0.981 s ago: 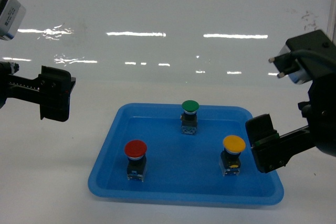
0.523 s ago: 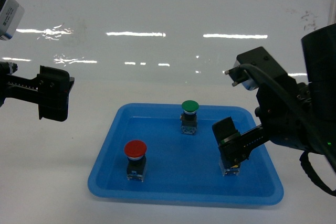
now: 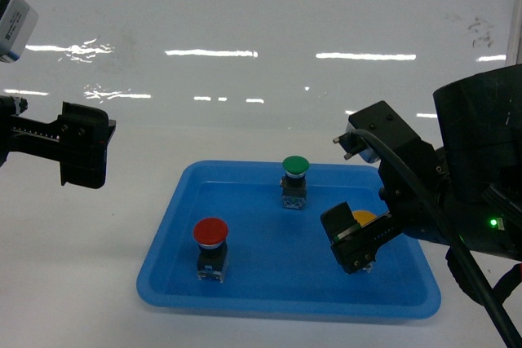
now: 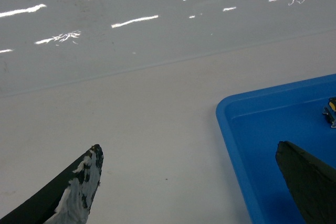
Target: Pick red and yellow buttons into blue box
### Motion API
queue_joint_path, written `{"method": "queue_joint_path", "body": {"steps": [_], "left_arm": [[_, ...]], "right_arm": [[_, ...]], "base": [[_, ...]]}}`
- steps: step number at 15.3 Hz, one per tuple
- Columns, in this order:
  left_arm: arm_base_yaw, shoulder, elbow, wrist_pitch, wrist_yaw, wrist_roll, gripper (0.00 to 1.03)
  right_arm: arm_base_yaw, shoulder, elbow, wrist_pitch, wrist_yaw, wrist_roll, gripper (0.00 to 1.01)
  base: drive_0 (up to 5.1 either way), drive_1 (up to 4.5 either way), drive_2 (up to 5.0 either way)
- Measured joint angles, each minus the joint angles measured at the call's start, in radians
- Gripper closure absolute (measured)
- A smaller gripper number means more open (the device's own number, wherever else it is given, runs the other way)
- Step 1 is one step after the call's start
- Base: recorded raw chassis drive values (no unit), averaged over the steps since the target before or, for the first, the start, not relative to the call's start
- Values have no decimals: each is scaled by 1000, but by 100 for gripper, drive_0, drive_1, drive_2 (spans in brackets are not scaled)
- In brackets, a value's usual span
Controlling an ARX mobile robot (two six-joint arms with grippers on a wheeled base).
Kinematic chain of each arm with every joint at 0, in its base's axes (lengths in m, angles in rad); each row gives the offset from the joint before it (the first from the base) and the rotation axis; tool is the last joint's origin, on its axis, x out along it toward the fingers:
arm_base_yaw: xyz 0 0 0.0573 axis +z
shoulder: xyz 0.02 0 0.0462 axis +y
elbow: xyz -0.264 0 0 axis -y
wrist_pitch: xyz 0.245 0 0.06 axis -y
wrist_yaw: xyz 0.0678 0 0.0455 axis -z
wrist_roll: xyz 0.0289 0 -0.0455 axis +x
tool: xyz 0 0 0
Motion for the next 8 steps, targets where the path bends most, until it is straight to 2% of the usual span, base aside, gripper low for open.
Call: {"method": "queue_joint_path", "body": {"steps": [8], "left_arm": [[0,0,0,0,0,0,5]], "right_arm": [[14,94,18,29,-14,11,3]], "base": [[0,0,0]]}}
